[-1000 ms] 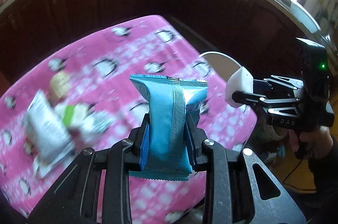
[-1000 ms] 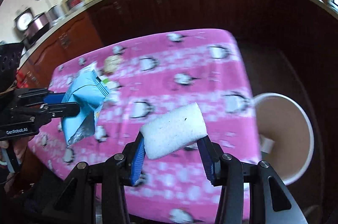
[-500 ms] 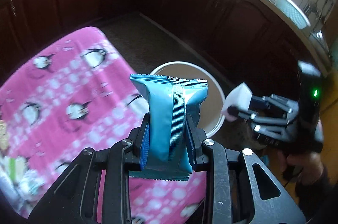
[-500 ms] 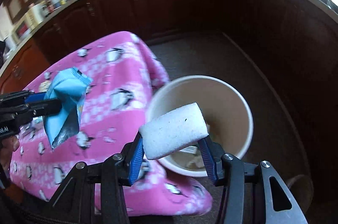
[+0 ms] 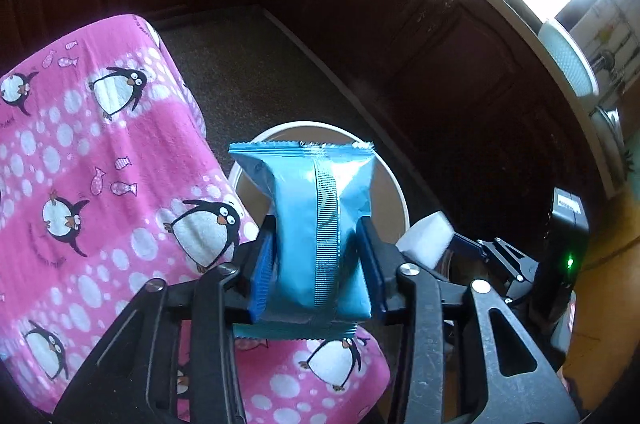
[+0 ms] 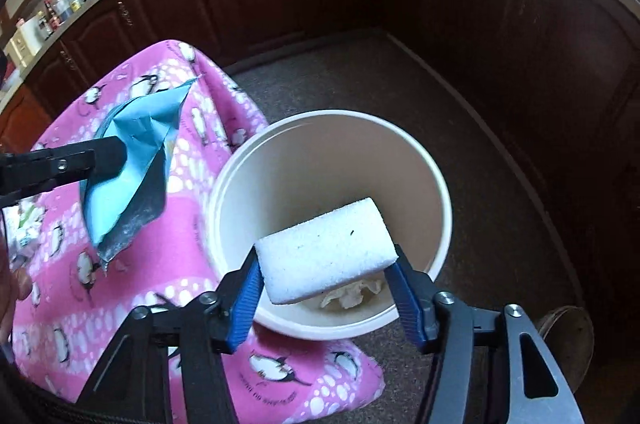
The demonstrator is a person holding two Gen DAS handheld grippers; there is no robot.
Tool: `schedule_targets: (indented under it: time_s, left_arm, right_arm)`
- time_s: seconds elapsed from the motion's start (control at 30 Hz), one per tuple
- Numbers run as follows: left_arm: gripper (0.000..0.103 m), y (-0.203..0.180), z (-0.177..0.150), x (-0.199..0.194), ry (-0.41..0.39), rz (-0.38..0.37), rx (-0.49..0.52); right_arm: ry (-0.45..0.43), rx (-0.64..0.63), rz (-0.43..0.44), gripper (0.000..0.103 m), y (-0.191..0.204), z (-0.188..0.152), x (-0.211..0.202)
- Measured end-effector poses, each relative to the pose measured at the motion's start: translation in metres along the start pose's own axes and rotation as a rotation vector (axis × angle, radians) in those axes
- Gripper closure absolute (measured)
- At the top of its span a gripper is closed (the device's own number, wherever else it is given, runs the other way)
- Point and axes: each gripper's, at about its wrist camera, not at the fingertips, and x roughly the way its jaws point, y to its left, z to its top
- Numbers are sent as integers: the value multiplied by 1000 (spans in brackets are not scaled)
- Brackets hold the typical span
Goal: Collect trash
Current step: 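Carry both items over the white bucket and open both grippers to drop them, then move both grippers back over the remaining trash on the blanket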
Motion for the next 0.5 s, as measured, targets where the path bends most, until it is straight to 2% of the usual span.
schedule_targets:
  time_s: [0.03,0.07,0.1,0.3,0.5]
  left_arm:
    - [55,0,0,1,-4,8,-3]
    - [47,2,1,2,-7,5,-5]
    - [44,3,1,2,-9,-5,-8]
    - [42,16,-2,-11,-20,17,-8]
    - [42,28,-10,-26,-40,44,-12]
  right_arm:
    - [-7,-3,-15,35,0,-1,2]
    - [-4,-3,-28,33,-1,0,5]
    - [-2,2,-34,33,-2,-1,5]
    - [6,52,-9,33,-9,-3,3]
    - [-2,50,-8,33,-1,-5,0]
